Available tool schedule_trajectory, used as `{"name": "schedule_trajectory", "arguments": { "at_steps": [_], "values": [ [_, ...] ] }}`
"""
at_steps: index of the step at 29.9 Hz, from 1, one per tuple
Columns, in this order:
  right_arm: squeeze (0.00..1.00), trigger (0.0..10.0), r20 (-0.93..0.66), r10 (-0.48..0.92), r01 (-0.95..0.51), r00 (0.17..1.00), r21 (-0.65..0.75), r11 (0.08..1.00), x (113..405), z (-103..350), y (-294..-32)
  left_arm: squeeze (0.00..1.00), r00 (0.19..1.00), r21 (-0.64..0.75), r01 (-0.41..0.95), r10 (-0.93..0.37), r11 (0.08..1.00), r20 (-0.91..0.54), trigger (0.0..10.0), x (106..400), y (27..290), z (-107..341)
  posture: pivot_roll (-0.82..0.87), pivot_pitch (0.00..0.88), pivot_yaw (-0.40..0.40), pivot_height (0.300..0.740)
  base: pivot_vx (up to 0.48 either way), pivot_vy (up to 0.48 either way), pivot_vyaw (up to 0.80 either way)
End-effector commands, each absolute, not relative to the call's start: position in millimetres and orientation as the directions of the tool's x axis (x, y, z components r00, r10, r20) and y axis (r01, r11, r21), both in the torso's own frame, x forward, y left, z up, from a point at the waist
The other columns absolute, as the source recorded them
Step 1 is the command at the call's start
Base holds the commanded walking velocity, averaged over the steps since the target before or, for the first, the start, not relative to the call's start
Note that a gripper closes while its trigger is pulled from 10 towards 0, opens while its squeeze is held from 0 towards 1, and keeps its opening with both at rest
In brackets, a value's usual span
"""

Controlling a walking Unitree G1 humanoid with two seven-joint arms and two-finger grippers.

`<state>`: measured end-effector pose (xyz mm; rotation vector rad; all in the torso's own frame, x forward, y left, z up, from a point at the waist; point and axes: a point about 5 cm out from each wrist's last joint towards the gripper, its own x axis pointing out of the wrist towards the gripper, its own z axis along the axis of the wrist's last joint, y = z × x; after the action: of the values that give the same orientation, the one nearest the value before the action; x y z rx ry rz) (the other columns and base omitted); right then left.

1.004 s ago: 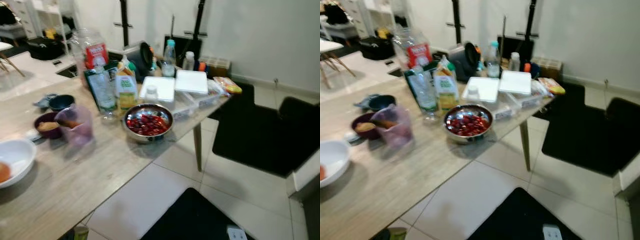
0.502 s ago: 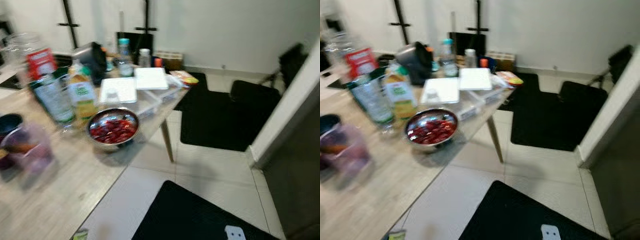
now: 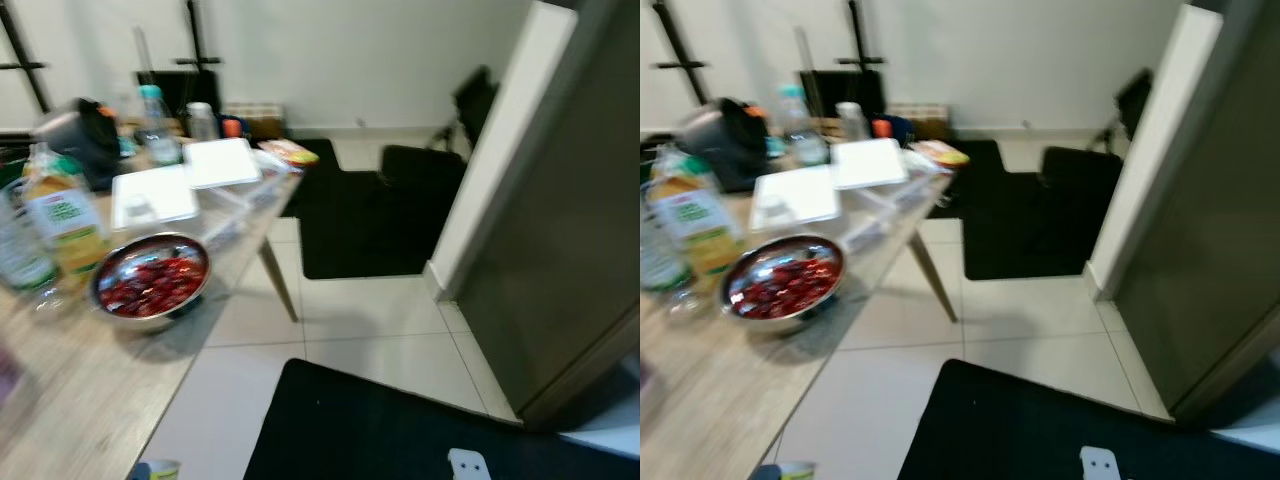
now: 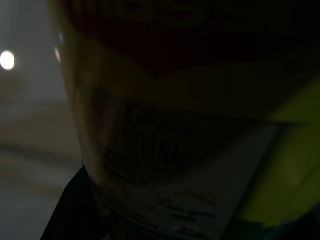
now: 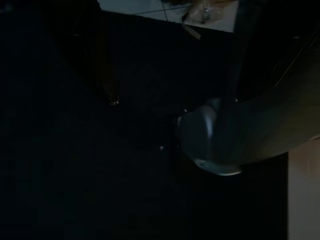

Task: Restocking fridge

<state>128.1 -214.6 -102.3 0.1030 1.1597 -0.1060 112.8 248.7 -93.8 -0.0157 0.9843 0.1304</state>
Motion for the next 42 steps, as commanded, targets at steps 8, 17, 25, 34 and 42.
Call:
{"name": "schedule_trajectory", "arguments": {
  "at_steps": [8, 17, 25, 34, 42],
  "values": [
    [0.0, 10.0, -0.92, -0.038, 0.152, 0.391, 0.023, 0.988, 125.4, -102.9, -216.1, 0.0, 0.55, 0.046, -0.098, 0.093, 0.994, -0.83, 10.0, 115.0, 248.2, -93.2, -0.01, 0.0, 0.033, 0.74, 0.0, 0.0, -0.77],
    [0.0, 10.0, -0.92, -0.037, 0.146, 0.391, 0.023, 0.989, 125.4, -102.9, -215.9, 0.0, 0.549, 0.042, -0.09, 0.085, 0.995, -0.832, 10.0, 114.7, 247.3, -93.5, -0.01, 0.0, 0.032, 0.74, 0.0, 0.0, -0.77],
    [0.0, 10.0, -0.919, -0.032, 0.143, 0.392, 0.027, 0.989, 126.3, -103.1, -213.4, 0.0, 0.547, 0.032, -0.064, 0.062, 0.997, -0.835, 10.0, 115.5, 242.1, -94.6, -0.02, 0.0, 0.033, 0.74, 0.0, 0.0, -0.77],
    [0.0, 10.0, -0.918, -0.029, 0.146, 0.397, 0.032, 0.989, 127.6, -103.1, -211.5, 0.0, 0.55, 0.032, -0.053, 0.056, 0.998, -0.833, 10.0, 117.2, 241.7, -94.2, -0.02, 0.0, 0.038, 0.74, 0.0, 0.0, -0.78],
    [0.0, 10.0, -0.912, -0.027, 0.149, 0.409, 0.038, 0.988, 128.8, -102.9, -209.9, 0.0, 0.546, 0.045, -0.092, 0.088, 0.995, -0.833, 10.0, 115.7, 247.2, -93.5, -0.01, 0.0, 0.036, 0.74, 0.0, 0.0, 0.0]
  ]
}}
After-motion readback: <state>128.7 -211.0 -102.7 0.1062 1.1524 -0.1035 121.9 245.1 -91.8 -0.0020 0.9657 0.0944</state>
